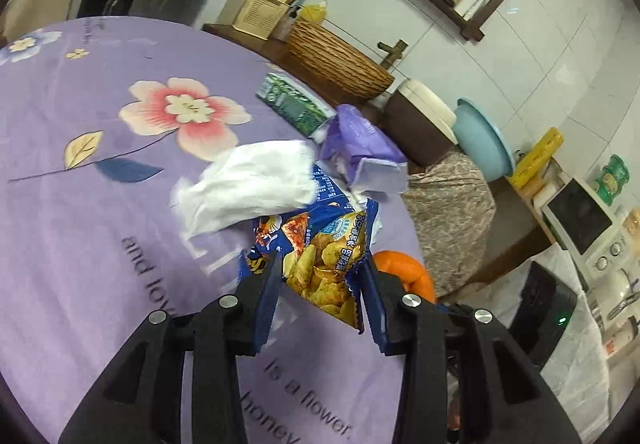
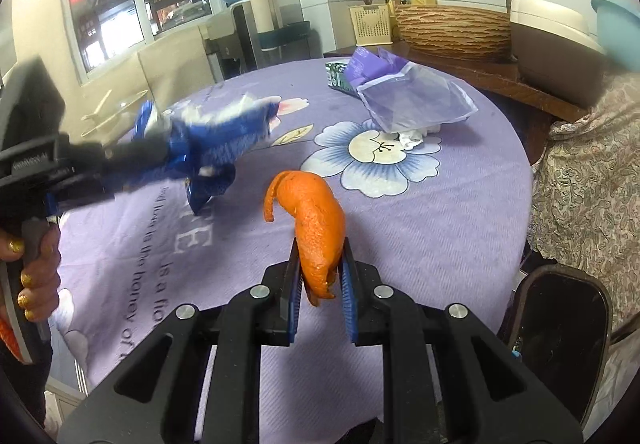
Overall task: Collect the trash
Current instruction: 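Carry the chip bag and orange peel over the trash bin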
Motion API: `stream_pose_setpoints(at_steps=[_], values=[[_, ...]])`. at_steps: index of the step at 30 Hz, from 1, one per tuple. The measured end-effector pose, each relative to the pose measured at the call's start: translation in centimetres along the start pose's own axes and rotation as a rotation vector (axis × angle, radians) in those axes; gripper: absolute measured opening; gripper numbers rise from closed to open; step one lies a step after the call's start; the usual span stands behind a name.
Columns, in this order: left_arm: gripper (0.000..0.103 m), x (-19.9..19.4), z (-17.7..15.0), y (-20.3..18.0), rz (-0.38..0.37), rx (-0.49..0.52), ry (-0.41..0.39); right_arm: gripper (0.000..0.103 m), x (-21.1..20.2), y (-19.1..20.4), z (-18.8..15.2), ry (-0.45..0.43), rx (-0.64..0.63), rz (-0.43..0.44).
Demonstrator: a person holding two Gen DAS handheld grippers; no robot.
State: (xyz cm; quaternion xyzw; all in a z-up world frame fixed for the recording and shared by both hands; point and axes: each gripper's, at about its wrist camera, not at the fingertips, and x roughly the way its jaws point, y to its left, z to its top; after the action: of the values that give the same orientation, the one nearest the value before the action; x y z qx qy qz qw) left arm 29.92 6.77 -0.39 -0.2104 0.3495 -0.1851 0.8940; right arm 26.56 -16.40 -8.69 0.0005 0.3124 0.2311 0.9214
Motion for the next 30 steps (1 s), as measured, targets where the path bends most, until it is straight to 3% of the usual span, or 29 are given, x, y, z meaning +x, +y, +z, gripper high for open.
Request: stream_pose_setpoints(at_steps=[1, 5, 13, 22, 30], values=[[0.039, -0.2, -0.5, -0.3, 0.026, 0.018, -0.012, 0.018, -0.3, 0.0, -0.1, -0.002, 0.001, 0.0], [0.038, -1.1, -2.1, -0.7, -0.006, 0.008, -0.02, 0.018, -1.7, 0.3, -0.8, -0.021, -0.004, -0.016], [0.038, -1.3, -3.8, -5.5, -0.037, 0.131, -0.046, 0.018, -5.5, -0.6, -2.5, -0.073, 0.024, -0.059], [0.038, 1.2, -6.3, -12.0, -0.118, 0.233, -0.033, 0.018, -10.4, -5.4, -5.2, -0.126, 0.115, -0.173], [0.038, 4.9, -8.2, -16.5, -0.158, 0.298, 0.01, 0.018, -12.7, -10.8, -8.2, -0.111, 0.191, -0.275]])
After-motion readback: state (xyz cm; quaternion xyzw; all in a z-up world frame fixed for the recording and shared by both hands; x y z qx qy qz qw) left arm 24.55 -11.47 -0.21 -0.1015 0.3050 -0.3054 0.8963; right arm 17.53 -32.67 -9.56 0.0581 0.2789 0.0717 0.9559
